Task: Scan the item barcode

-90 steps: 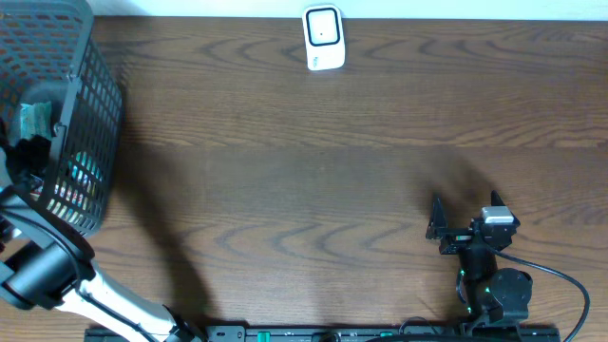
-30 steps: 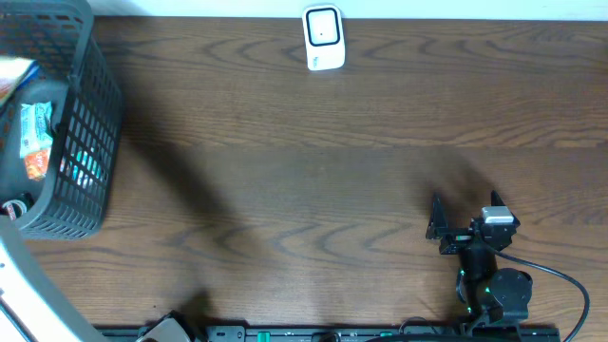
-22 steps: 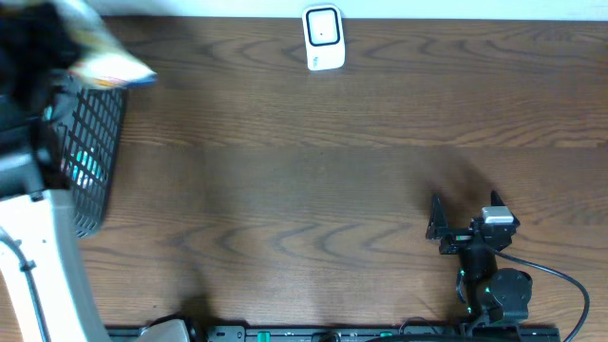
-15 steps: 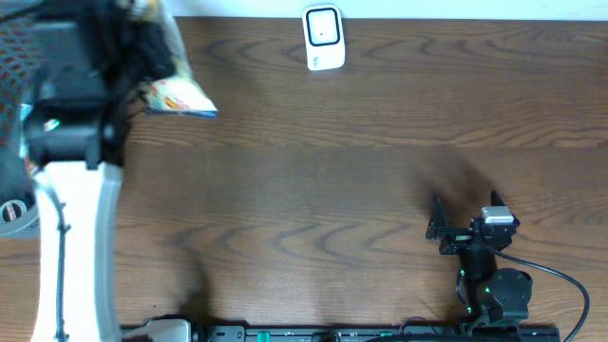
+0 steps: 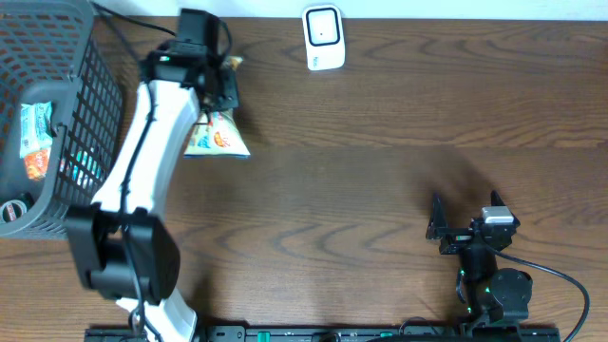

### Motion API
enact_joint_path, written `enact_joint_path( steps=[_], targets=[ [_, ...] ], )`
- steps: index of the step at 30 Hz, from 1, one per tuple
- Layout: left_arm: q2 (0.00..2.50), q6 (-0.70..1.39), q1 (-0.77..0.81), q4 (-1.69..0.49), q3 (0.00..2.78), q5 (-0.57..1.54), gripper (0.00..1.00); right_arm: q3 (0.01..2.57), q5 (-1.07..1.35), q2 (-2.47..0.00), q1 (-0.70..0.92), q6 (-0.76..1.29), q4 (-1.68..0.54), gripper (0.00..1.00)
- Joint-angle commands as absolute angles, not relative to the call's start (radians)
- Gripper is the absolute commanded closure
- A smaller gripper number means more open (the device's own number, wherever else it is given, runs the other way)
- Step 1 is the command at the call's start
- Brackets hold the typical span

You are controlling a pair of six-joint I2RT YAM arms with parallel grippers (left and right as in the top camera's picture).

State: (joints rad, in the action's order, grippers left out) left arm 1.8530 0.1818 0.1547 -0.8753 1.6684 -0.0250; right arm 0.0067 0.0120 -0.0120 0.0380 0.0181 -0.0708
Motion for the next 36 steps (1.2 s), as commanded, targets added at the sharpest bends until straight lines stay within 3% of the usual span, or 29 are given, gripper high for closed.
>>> enact_joint_path(
  steps=[1, 3, 5, 6, 11, 14, 20, 22, 27, 30, 36],
  targets=[
    [1.896, 0.165, 0.185, -0.878, 1.673, -0.046, 0.87, 0.006, 0.018, -0.006, 0.041, 0.029, -0.075, 0.01],
    [1.914, 0.165, 0.198, -0.878, 1.673, -0.045, 0.76, 0.006, 0.018, -0.006, 0.041, 0.029, -0.075, 0.01],
    [1.924, 0.165, 0.21, -0.878, 1.673, -0.045, 0.46, 0.006, 0.018, -0.006, 0.041, 0.029, -0.075, 0.01],
    [1.925, 0.165, 0.214, -0.878, 1.673, -0.046, 0.38, 0.006, 0.018, -0.006, 0.041, 0.029, -0.075, 0.01],
    [1.905, 0.125, 0.215, -0.876, 1.674, -0.046, 0.29, 0.005, 0.018, -0.006, 0.041, 0.029, -0.075, 0.01],
    [1.855, -0.047, 0.212, -0.875, 1.681, -0.049, 0.29, 0.006, 0.018, -0.006, 0.041, 0.029, -0.075, 0.01],
    [1.715, -0.053, 0.192, -0.805, 1.702, -0.14, 0.29, 0.005, 0.018, -0.006, 0.041, 0.029, -0.075, 0.01],
    [1.67, -0.012, 0.179, -0.775, 1.702, -0.139, 0.32, 0.006, 0.018, -0.006, 0.041, 0.029, -0.075, 0.01],
    [1.631, 0.113, 0.175, -0.766, 1.702, -0.123, 0.69, 0.006, 0.018, -0.006, 0.041, 0.029, -0.075, 0.01],
    [1.65, 0.114, 0.176, -0.772, 1.686, -0.003, 0.87, 0.006, 0.018, -0.006, 0.041, 0.029, -0.075, 0.01],
    [1.742, 0.116, 0.176, -0.811, 1.634, 0.102, 0.93, 0.006, 0.018, -0.006, 0.041, 0.029, -0.075, 0.01]
  ],
)
